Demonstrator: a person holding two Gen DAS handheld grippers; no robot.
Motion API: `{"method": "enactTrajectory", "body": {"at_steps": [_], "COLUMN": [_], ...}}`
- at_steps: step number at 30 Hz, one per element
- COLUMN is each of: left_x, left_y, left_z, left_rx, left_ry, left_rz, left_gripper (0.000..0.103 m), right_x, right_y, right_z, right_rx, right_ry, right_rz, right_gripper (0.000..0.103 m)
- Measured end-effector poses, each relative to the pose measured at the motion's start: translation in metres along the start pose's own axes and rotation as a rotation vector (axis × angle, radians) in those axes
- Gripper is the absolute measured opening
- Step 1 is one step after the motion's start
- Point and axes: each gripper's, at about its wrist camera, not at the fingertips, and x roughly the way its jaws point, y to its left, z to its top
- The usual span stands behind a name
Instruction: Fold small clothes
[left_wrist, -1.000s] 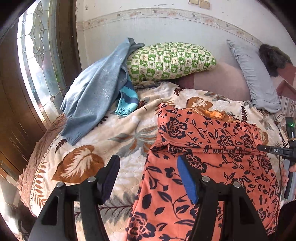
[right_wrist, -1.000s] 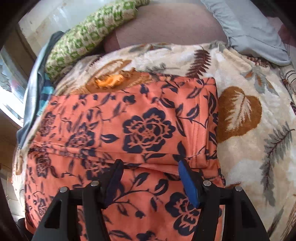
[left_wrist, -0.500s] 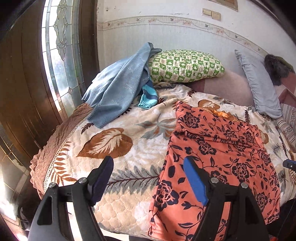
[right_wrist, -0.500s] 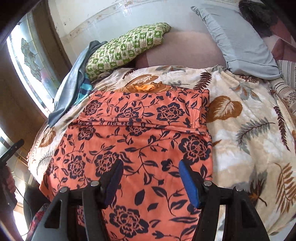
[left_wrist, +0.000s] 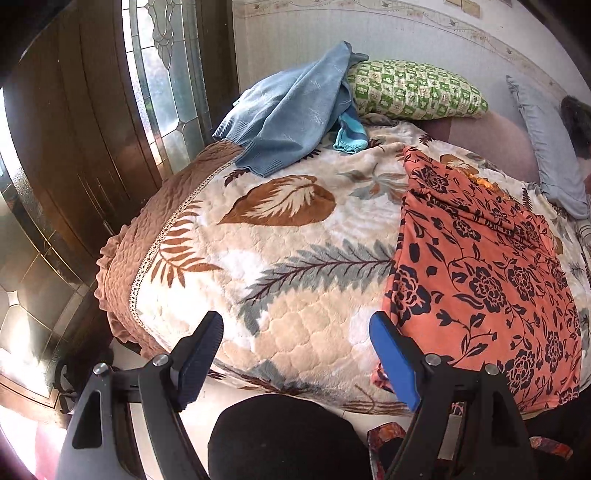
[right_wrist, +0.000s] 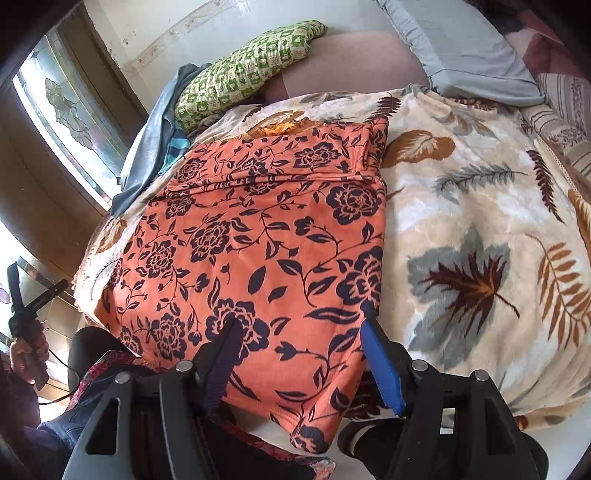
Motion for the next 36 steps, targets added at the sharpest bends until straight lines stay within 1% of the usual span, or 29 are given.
{"method": "enactTrajectory", "body": {"at_steps": [3, 5, 7, 8, 10, 13, 14, 16, 17, 18, 20, 24, 26, 28, 30, 32, 33, 34, 35, 36], "left_x": [0.002, 0.003, 0.004, 0.007, 0.014, 0.031, 0.037, 0.049, 0.056, 0.063, 0.077, 0.084, 0.083, 0.080, 0.076, 0.070, 0.068, 0.067, 0.066, 0.065], "left_y": [0.005, 0.002, -0.009, -0.017, -0.033, -0.052, -0.058, -0.067, -0.070, -0.074, -0.079, -0.077, -0.072, -0.064, -0.054, -0.045, -0.043, -0.042, -0.044, -0.047], "left_z": [-0.004, -0.004, -0.002, -0.001, -0.001, 0.002, 0.002, 0.002, 0.002, 0.001, -0.003, -0.009, -0.012, -0.016, -0.017, -0.014, -0.012, -0.010, -0.008, -0.005], "left_rx": [-0.025, -0.045, -0.035, -0.018, 0.008, 0.025, 0.030, 0.042, 0.051, 0.060, 0.084, 0.108, 0.118, 0.124, 0.117, 0.106, 0.103, 0.099, 0.094, 0.092], "left_ry": [0.026, 0.033, 0.036, 0.045, 0.057, 0.088, 0.099, 0.118, 0.137, 0.161, 0.215, 0.250, 0.277, 0.300, 0.313, 0.302, 0.297, 0.293, 0.288, 0.280], "left_rz": [-0.015, -0.053, -0.113, -0.131, -0.149, -0.198, -0.209, -0.233, -0.239, -0.242, -0.236, -0.230, -0.236, -0.229, -0.214, -0.176, -0.163, -0.169, -0.186, -0.201], "left_gripper": [0.082, 0.082, 0.082, 0.082, 0.082, 0.081, 0.079, 0.066, 0.048, 0.025, 0.009, 0.007, 0.007, 0.008, 0.008, 0.008, 0.011, 0.014, 0.029, 0.055], "right_x": [0.002, 0.005, 0.007, 0.007, 0.008, 0.008, 0.008, 0.007, 0.007, 0.007, 0.010, 0.023, 0.035, 0.047, 0.056, 0.062, 0.065, 0.066, 0.067, 0.068], "right_y": [-0.009, -0.015, -0.019, -0.020, -0.023, -0.026, -0.029, -0.035, -0.038, -0.041, -0.046, -0.053, -0.052, -0.049, -0.048, -0.049, -0.050, -0.051, -0.052, -0.052], "right_z": [-0.015, -0.022, -0.027, -0.028, -0.030, -0.031, -0.031, -0.033, -0.034, -0.035, -0.039, -0.044, -0.046, -0.048, -0.050, -0.053, -0.054, -0.055, -0.054, -0.054], "right_rx": [0.032, 0.061, 0.084, 0.097, 0.119, 0.139, 0.155, 0.191, 0.204, 0.213, 0.236, 0.291, 0.309, 0.311, 0.312, 0.327, 0.338, 0.349, 0.357, 0.363], "right_ry": [0.017, 0.030, 0.034, 0.034, 0.033, 0.032, 0.032, 0.035, 0.035, 0.036, 0.046, 0.079, 0.118, 0.154, 0.181, 0.205, 0.214, 0.218, 0.220, 0.221], "right_rz": [0.020, 0.028, 0.036, 0.041, 0.056, 0.043, 0.045, 0.056, 0.053, 0.046, 0.043, 0.075, 0.086, 0.080, 0.080, 0.089, 0.092, 0.095, 0.099, 0.106], "right_gripper": [0.070, 0.070, 0.070, 0.070, 0.070, 0.070, 0.070, 0.070, 0.070, 0.070, 0.070, 0.070, 0.070, 0.070, 0.070, 0.070, 0.070, 0.070, 0.070, 0.070]}}
